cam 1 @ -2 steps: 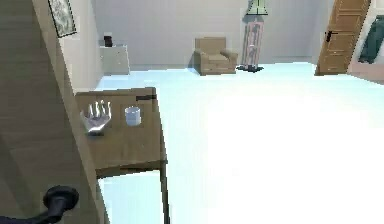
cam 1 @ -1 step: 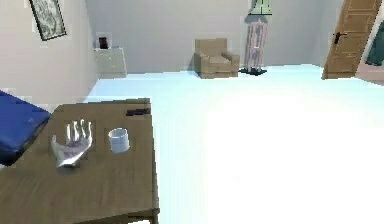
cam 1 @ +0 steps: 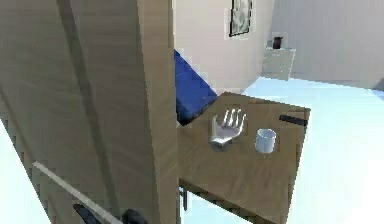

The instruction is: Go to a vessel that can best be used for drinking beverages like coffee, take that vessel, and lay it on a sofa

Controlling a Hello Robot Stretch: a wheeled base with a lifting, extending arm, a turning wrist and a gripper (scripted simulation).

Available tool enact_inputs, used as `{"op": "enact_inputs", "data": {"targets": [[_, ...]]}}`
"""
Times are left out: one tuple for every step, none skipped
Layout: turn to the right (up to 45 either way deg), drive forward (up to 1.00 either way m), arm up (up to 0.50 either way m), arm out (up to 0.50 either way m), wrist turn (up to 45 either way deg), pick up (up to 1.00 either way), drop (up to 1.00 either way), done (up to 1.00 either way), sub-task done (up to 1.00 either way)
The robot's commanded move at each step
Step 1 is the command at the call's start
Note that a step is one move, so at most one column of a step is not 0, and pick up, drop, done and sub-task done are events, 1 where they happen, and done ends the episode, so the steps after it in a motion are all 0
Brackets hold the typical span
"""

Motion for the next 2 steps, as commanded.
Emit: {"op": "enact_inputs", "data": {"targets": [[-45.0,0.00,0.00,0.00,0.0,0.00,0.00,0.00,0.00],[-21.0,0.00,0.00,0.00,0.0,0.00,0.00,0.00,0.00]]}}
